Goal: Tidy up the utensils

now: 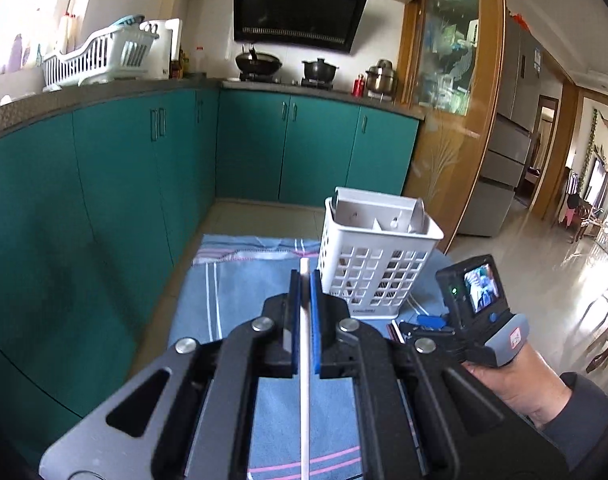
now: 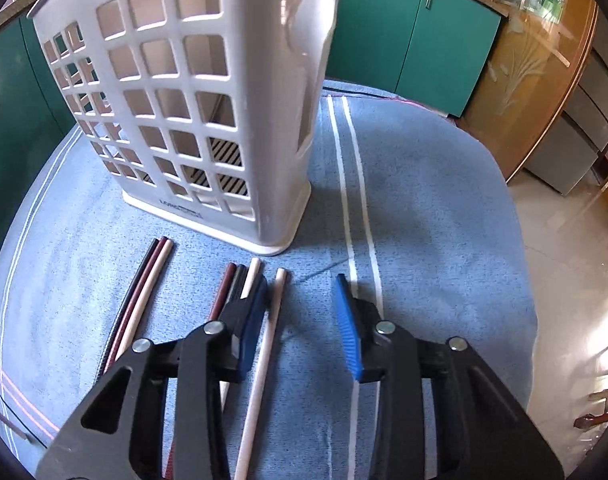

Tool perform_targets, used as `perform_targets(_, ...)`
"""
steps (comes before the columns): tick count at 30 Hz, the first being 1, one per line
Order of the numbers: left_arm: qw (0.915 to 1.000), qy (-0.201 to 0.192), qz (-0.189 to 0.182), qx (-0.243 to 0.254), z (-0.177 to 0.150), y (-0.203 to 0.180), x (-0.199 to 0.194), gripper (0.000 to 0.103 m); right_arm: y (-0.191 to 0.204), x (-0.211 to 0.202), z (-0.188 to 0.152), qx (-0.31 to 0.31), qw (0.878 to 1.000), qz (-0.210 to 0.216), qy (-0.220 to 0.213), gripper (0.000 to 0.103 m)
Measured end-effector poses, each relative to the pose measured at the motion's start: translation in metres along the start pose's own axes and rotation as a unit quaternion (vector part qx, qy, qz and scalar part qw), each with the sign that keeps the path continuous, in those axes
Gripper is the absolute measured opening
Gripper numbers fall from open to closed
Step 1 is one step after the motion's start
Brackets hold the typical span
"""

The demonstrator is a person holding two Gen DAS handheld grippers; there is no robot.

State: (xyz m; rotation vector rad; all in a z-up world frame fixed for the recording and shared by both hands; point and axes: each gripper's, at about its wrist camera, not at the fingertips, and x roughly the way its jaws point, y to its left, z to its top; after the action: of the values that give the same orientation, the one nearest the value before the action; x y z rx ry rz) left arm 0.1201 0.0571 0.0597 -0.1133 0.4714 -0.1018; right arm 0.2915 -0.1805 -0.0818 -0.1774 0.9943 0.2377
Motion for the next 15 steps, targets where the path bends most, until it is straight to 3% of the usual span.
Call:
perform_targets(7,0.9998,-0.016,-0.003,0.010,0.002,-0.004,-0.015,0.004,0.012,-0.006,-0.007,-0.021,1.000,0.001,0.010,0.021)
perform_targets(9,0.9998,-0.017,-0.003,0.010,0.002,-0.006,-0.013,0.004,0.021,-0.006,-0.010,-0.033,0.999,0.000,0.007,0.011)
perform_targets(10,0.9998,-0.017,-0.003,0.010,0.003,-0.006,-0.013,0.004,0.024,-0.006,-0.010,-0.036,0.999,-0.005,0.000,0.011)
perform_targets(15,0.9997,-0.021,-0.005,0.012,0.002,-0.008,-0.014,0.004,0.009,-0.005,-0.011,0.006,0.999,0.028,-0.016,0.006)
